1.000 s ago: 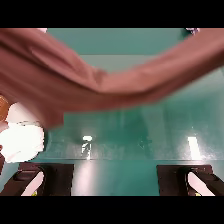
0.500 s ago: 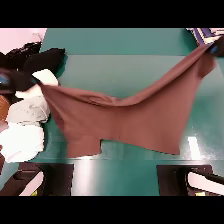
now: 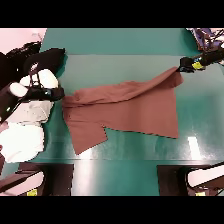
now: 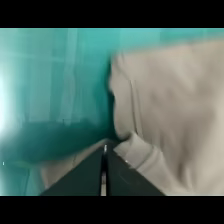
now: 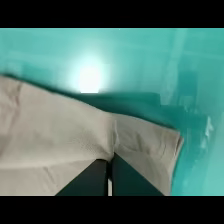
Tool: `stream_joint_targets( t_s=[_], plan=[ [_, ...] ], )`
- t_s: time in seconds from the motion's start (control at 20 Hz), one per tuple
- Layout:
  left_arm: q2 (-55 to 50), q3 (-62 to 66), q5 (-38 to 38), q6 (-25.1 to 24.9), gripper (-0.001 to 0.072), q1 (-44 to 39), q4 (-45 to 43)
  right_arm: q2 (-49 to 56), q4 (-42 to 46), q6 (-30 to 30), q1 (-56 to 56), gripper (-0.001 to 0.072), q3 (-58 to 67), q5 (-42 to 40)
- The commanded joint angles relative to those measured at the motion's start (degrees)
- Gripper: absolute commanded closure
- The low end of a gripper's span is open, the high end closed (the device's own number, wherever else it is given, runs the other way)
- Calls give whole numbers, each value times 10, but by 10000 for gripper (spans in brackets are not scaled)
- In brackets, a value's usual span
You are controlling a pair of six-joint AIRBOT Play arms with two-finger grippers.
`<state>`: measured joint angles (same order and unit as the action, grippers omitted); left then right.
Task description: Fold the shirts.
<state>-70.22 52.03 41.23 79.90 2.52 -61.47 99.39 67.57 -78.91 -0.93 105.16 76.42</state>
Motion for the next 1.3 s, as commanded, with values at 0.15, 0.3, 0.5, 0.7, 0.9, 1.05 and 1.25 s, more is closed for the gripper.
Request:
stream_joint_targets(
  t_s=[0.15,0.3,0.5,0.7,0.9,1.05,1.25],
  plan=[
    [-135,134,44,-19,171,1,9,51,-55,-3,3,329,66,7],
    [-128,182,155,-19,171,32,-2,39,-65,-2,26,329,66,47],
    [-79,146,283,-39,171,99,-11,-32,-66,11,70,330,-45,117],
    [-21,0,260,-40,171,111,-6,-128,-66,25,109,330,-198,121],
    [-19,-111,202,-105,171,111,98,-189,-66,30,140,330,-297,121],
    [-19,-139,168,-113,171,111,116,-222,-66,31,155,330,-355,121],
    [-19,-145,144,-114,250,83,129,-265,-65,34,182,330,-450,114]
  ],
)
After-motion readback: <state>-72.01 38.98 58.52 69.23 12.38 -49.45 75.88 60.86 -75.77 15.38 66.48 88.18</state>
